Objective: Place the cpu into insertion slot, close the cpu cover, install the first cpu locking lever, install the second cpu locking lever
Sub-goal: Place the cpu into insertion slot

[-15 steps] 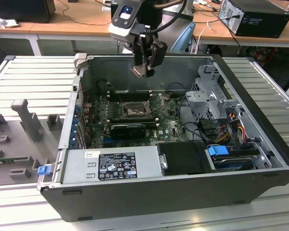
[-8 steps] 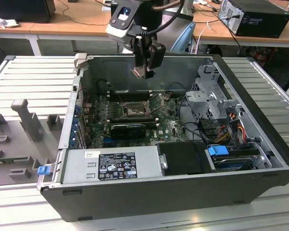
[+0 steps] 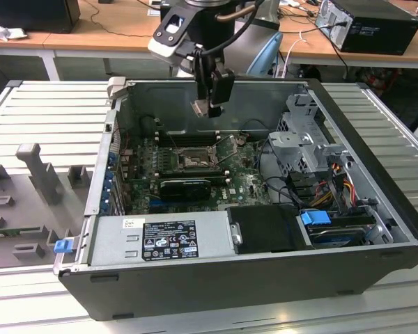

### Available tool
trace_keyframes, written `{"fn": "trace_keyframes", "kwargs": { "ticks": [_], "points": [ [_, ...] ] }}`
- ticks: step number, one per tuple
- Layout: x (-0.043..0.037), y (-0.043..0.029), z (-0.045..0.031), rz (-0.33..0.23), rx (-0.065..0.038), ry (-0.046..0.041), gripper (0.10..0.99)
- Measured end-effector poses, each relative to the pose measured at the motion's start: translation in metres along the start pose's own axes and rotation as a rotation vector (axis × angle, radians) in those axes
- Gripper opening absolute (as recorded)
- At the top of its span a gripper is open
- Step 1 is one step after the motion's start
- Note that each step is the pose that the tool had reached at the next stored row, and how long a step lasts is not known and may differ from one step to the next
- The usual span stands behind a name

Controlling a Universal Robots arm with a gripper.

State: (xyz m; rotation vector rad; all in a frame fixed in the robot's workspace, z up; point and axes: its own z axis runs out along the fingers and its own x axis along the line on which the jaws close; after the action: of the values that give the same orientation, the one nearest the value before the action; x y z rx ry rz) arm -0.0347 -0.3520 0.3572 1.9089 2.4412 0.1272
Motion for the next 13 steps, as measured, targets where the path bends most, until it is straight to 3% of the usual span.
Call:
{"fn": "trace_keyframes", "kwargs": {
  "ticks": [4,13],
  "points": [
    [-0.0001,-0.0007,0.0081,0.005,0.001,-0.0032,0.541],
    [-0.0002,-0.0012,0.0136,0.010,0.001,-0.0057,0.541]
  ]
}}
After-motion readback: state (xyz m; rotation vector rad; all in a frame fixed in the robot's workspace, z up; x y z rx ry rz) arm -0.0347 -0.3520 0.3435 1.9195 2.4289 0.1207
